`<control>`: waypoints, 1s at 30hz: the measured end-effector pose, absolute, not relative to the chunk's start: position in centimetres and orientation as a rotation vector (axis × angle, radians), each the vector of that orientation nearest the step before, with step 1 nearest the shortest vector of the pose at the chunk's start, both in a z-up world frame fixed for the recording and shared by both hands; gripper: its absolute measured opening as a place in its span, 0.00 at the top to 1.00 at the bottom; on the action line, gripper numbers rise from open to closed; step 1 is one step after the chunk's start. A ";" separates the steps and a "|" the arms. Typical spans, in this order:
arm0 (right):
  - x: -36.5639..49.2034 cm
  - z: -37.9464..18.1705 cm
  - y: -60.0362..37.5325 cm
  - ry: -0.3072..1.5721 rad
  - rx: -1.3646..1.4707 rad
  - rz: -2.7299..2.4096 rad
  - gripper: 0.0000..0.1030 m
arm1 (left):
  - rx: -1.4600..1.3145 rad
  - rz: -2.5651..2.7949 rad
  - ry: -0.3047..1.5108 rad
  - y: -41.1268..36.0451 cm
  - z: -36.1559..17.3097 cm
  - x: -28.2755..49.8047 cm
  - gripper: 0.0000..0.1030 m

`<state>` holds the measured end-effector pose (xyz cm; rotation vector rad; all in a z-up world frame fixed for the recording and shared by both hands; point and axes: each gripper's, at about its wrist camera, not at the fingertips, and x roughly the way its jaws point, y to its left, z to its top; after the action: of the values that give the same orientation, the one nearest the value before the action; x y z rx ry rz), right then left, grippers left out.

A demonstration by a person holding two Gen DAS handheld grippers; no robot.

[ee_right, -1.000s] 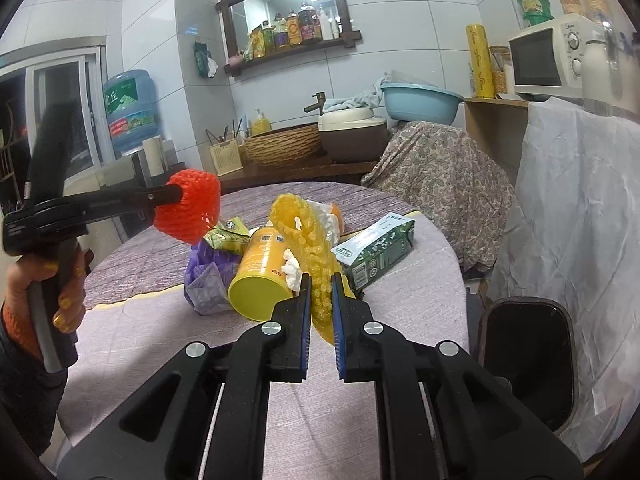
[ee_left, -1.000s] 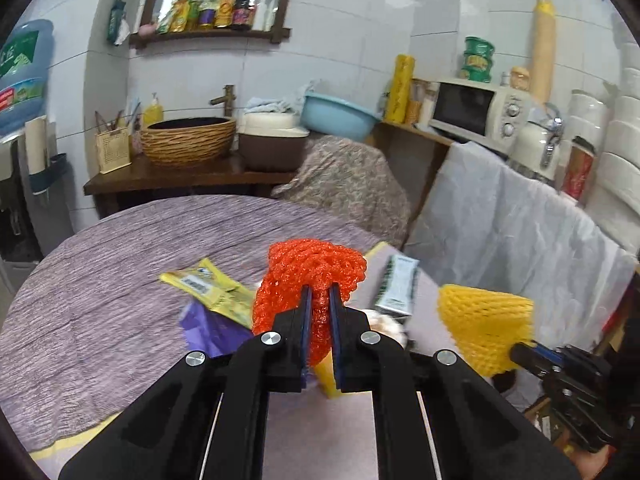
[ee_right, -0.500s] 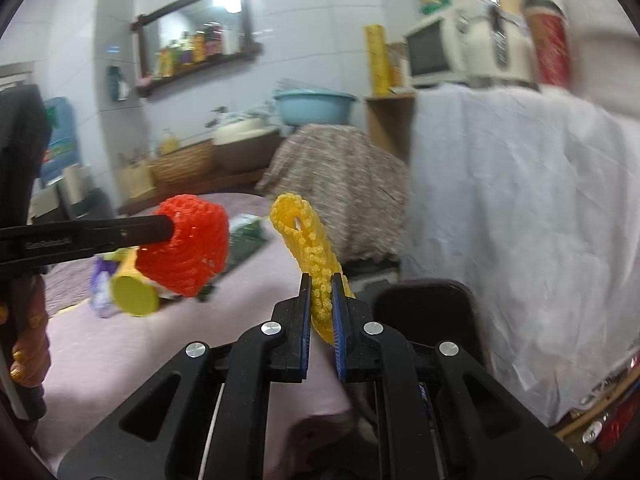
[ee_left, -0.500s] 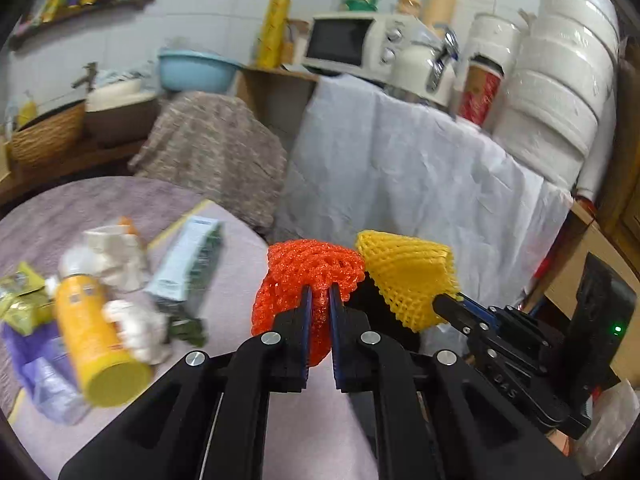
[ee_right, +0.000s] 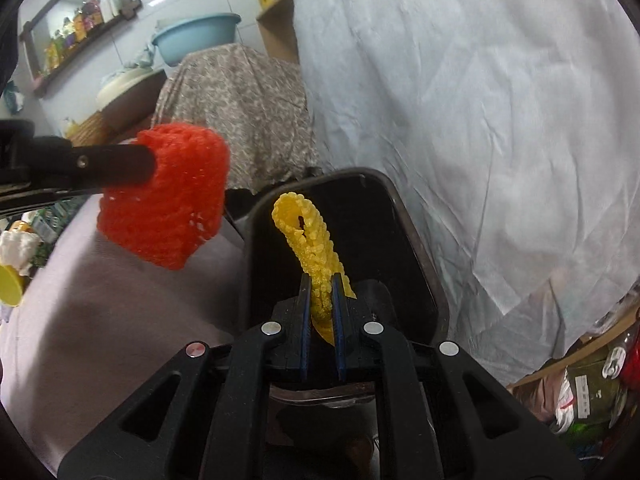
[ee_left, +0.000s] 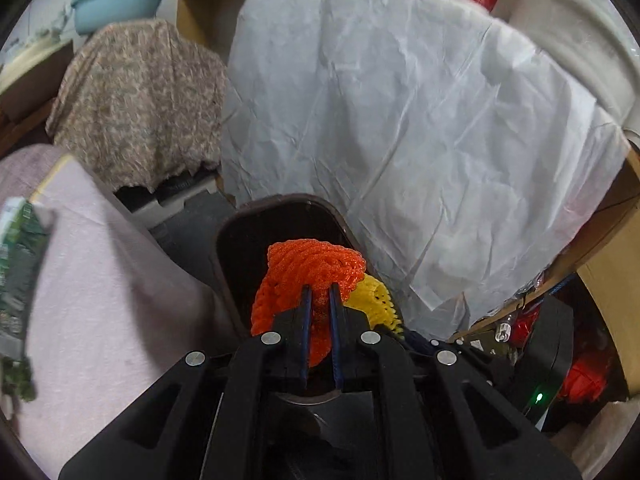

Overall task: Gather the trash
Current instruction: 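Carry both foam nets to the black bin and open both tools, then move both tools back over the remaining trash on the table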

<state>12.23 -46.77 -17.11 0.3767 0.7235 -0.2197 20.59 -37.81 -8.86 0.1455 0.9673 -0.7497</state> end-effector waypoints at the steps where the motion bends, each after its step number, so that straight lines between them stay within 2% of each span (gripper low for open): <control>1: 12.6 -17.7 -47.1 0.734 0.383 -0.229 0.90 | 0.148 -0.743 0.982 -38.3 -9.4 21.0 0.91; 4: 12.9 -19.0 -47.9 0.746 0.409 -0.244 0.88 | 0.161 -0.717 0.993 -39.2 -10.6 21.9 0.91; 6: 13.2 -19.7 -48.1 0.761 0.410 -0.256 0.76 | 0.163 -0.713 1.003 -39.8 -11.3 22.3 0.89; 8: 13.0 -20.2 -48.1 0.762 0.411 -0.269 0.42 | 0.178 -0.698 1.013 -40.4 -11.8 22.5 0.81; 9: 12.7 -20.3 -48.2 0.752 0.411 -0.282 0.38 | 0.173 -0.702 1.016 -40.5 -11.9 22.5 0.70; 10: 12.4 -20.3 -48.1 0.747 0.410 -0.289 0.38 | 0.164 -0.710 1.013 -40.4 -11.8 22.4 0.59; 12: 12.0 -20.4 -48.3 0.744 0.417 -0.296 0.38 | 0.162 -0.712 0.999 -40.6 -11.7 22.3 0.45; 15: 11.2 -20.1 -48.7 0.732 0.423 -0.316 0.36 | 0.154 -0.715 0.963 -40.1 -10.7 21.7 0.31; 16: 11.0 -19.8 -48.6 0.724 0.412 -0.323 0.35 | 0.142 -0.723 0.950 -39.9 -10.3 21.4 0.24; 18: 10.5 -19.1 -48.5 0.707 0.381 -0.337 0.31 | 0.119 -0.738 0.924 -39.3 -9.5 21.0 0.15; 22: 10.0 -17.5 -47.7 0.680 0.337 -0.343 0.22 | 0.077 -0.763 0.863 -37.5 -7.3 19.6 0.09; 30: 9.9 -13.0 -44.1 0.587 0.278 -0.262 0.22 | 0.061 -0.769 0.666 -31.1 -2.5 15.7 0.05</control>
<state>9.90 -44.12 -12.97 0.2781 0.5866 -0.2623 15.71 -31.08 -2.51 0.0606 0.6658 -0.7694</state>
